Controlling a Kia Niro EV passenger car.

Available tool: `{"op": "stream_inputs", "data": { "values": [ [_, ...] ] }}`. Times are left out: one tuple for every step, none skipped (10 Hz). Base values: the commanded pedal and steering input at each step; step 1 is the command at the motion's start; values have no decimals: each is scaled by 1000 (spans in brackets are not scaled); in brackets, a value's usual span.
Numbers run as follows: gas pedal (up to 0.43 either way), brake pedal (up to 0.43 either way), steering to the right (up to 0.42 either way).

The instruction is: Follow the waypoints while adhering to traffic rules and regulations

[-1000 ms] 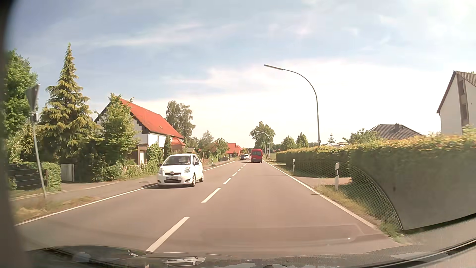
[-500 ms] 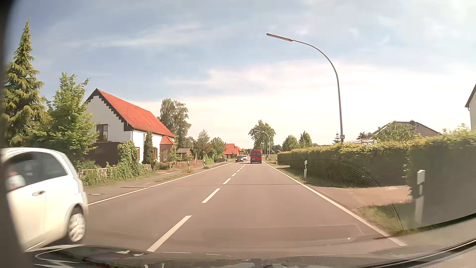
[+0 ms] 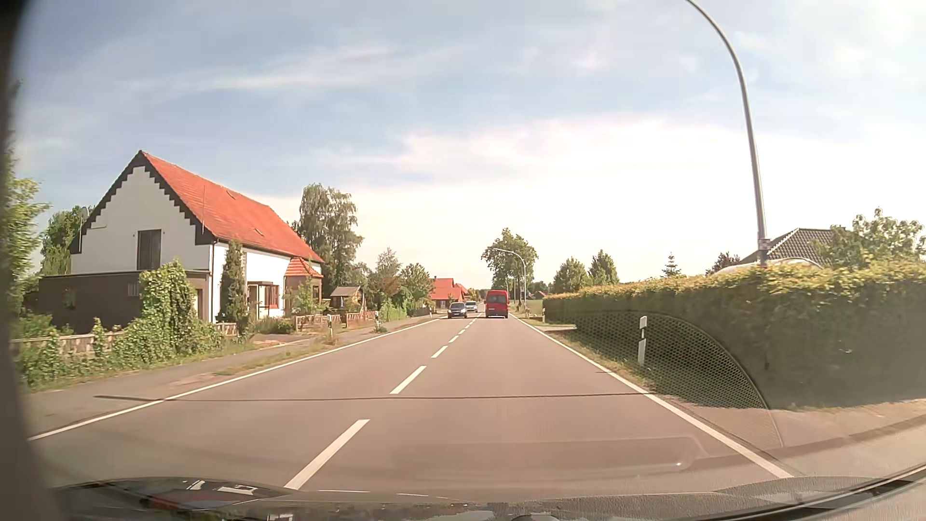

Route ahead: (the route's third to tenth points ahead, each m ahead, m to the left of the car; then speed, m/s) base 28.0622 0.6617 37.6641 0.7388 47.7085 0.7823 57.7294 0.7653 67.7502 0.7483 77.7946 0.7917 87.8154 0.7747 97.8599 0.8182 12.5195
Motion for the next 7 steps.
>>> {"op": "stream_inputs", "data": {
  "values": [
    [228,0,0],
    [228,0,0],
    [228,0,0],
    [228,0,0],
    [228,0,0],
    [228,0,0],
    [228,0,0]
  ]
}}
